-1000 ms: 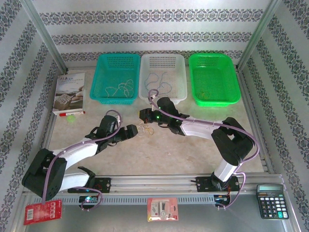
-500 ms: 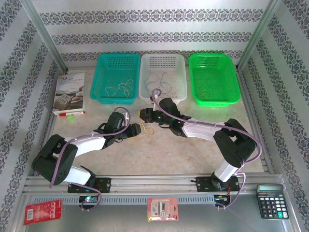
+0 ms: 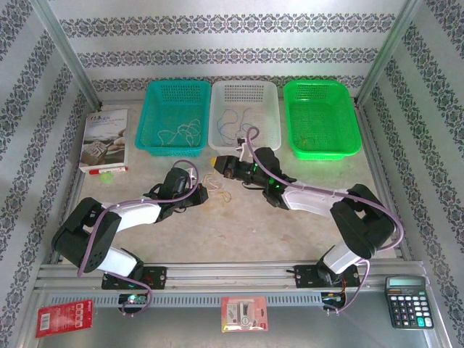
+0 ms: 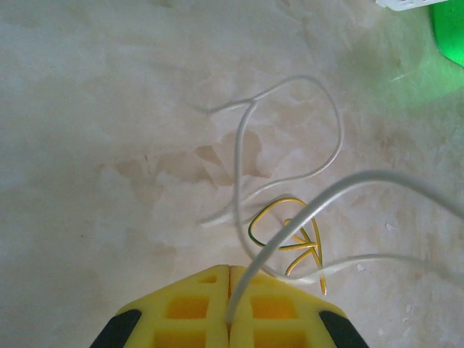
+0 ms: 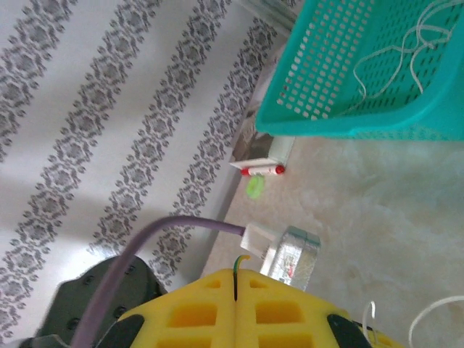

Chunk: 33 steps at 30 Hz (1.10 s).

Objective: Untangle the cables

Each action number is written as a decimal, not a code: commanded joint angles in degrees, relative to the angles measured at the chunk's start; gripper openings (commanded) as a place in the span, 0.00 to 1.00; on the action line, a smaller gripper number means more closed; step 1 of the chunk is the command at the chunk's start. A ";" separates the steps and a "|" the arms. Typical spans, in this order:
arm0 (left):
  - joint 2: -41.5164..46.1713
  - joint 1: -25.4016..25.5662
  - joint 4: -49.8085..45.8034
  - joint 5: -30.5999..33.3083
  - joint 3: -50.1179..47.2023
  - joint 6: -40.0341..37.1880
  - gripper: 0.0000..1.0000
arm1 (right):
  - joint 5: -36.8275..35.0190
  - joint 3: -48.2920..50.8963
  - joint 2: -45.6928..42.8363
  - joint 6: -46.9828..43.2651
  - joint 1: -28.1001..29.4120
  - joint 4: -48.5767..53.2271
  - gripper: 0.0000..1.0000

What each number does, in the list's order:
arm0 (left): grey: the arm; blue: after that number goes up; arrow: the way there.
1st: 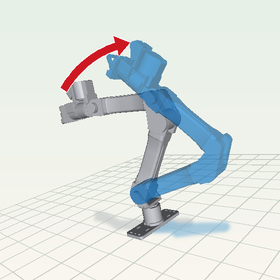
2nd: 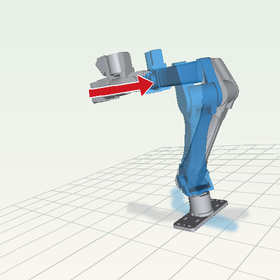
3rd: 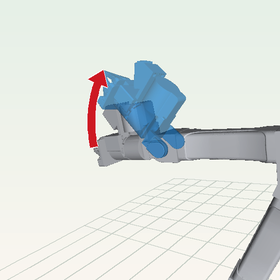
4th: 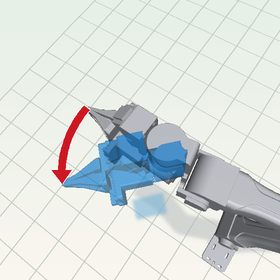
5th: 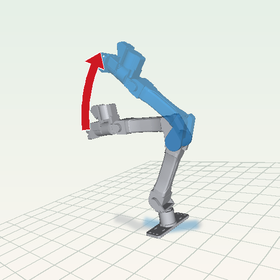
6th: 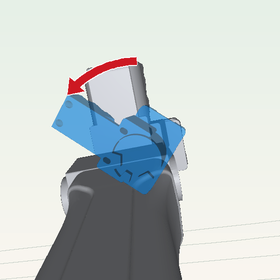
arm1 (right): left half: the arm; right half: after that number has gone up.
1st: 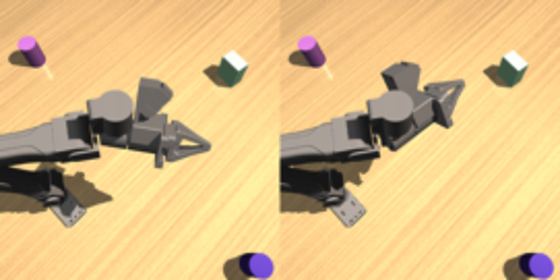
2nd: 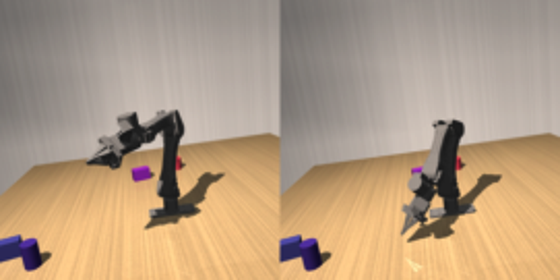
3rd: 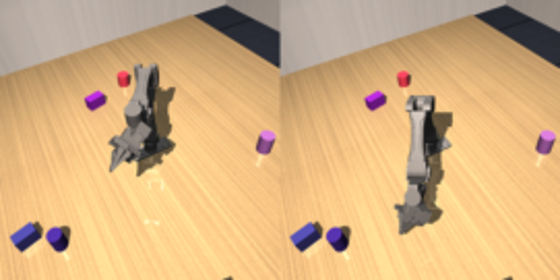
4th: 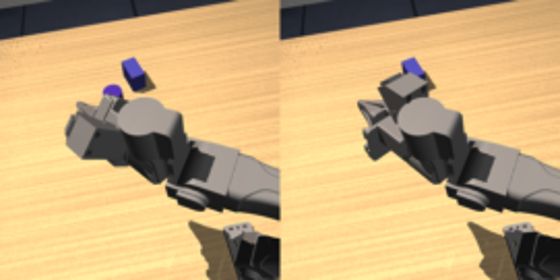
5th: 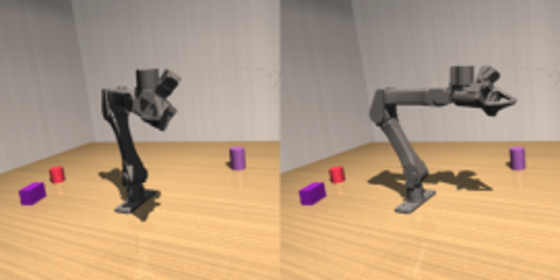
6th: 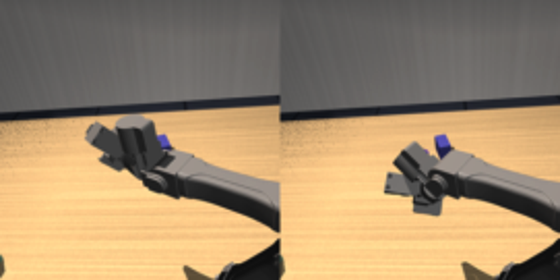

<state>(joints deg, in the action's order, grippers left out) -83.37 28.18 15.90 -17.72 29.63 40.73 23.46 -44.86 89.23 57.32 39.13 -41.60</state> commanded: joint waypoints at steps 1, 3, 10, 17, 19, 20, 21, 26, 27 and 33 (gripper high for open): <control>0.17 0.73 0.48 1.17 0.79 -1.05 0.00 | 1.35 0.72 -4.60 2.30 -2.13 -4.21 0.00; 0.34 0.76 0.17 1.46 0.53 -1.15 0.00 | 1.76 0.76 -7.18 2.47 -3.69 -3.26 0.00; 0.57 0.76 -0.26 1.94 -0.10 -1.19 0.00 | 3.33 -0.44 -16.46 2.02 -9.97 2.35 0.00; 0.65 0.73 -0.52 1.89 -0.46 -1.35 0.00 | 3.62 -1.17 -23.64 0.57 -15.84 7.18 0.00; 0.56 0.74 -0.60 1.97 -0.53 -1.44 0.00 | 4.28 -1.73 -24.69 0.70 -17.91 8.06 0.00; 0.53 0.80 -0.62 1.95 -0.51 -1.53 0.00 | 4.52 -1.99 -25.09 0.77 -18.75 8.35 0.00; 0.48 0.80 -0.61 1.91 -0.59 -1.61 0.00 | 4.80 -2.30 -25.48 0.85 -19.69 8.66 0.00; 0.24 0.73 -0.61 1.89 -0.46 -1.64 0.00 | 6.09 -5.07 -26.20 1.38 -24.87 9.69 0.00; 0.13 0.77 -0.61 1.82 -0.53 -1.59 0.00 | 6.11 -5.75 -26.17 1.48 -26.08 9.94 0.00; 0.79 0.73 -1.11 0.83 -0.09 -1.37 0.00 | -1.13 -9.64 -25.18 -7.36 -31.05 20.42 0.00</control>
<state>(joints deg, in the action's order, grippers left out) -83.37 28.18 15.84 -16.43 29.61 40.47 26.70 -52.05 64.27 56.05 9.37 -27.00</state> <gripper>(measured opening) 0.049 0.056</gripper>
